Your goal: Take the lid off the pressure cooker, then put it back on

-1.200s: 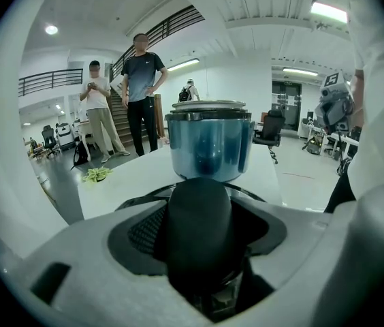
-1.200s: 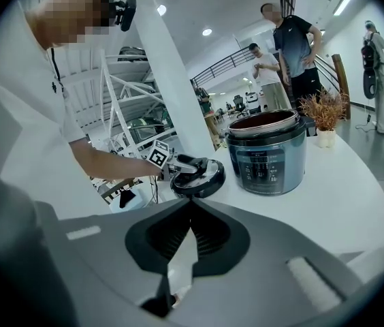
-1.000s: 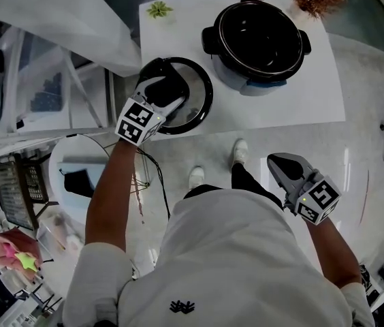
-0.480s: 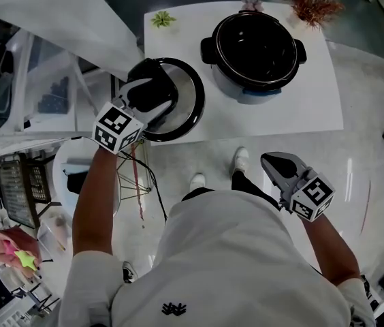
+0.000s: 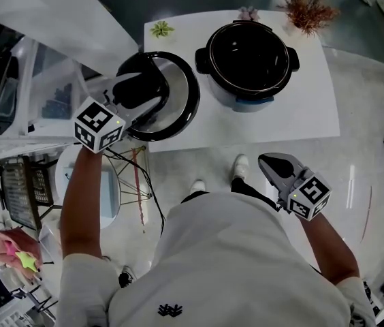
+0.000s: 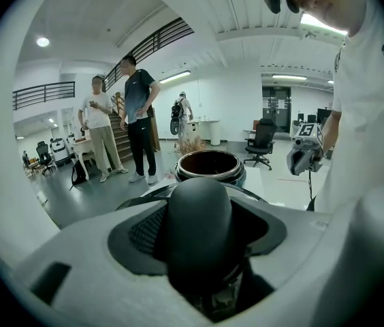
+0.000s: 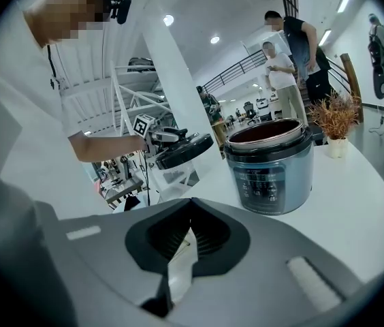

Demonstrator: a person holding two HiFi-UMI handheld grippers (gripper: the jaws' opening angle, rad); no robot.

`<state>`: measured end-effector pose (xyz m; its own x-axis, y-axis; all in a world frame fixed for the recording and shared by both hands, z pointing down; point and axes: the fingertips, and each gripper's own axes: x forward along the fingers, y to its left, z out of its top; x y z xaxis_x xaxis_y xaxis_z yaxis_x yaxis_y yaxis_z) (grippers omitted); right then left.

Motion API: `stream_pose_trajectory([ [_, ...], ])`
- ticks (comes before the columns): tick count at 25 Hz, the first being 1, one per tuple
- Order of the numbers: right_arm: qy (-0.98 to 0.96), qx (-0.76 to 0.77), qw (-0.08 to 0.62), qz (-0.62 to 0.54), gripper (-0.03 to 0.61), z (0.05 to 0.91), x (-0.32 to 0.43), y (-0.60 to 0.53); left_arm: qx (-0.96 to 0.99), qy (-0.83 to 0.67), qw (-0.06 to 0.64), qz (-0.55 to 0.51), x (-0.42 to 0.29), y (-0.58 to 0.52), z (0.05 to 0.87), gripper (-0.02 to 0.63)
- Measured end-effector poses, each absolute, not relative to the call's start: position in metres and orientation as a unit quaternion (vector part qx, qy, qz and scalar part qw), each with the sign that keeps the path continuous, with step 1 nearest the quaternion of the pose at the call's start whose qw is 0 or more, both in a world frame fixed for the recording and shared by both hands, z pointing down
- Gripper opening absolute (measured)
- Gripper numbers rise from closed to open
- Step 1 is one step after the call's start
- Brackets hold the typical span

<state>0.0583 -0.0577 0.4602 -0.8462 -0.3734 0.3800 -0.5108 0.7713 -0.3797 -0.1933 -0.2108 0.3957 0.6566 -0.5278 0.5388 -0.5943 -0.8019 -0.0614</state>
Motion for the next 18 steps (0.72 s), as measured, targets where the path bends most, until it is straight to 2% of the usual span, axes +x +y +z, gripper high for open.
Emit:
stream_pose_trajectory([
  [18,-0.926,0.252,0.128,0.249,0.011,0.464,0.108,-0.077,0.925,-0.267,0.044,0.266,-0.114,-0.258,0.347,0.287],
])
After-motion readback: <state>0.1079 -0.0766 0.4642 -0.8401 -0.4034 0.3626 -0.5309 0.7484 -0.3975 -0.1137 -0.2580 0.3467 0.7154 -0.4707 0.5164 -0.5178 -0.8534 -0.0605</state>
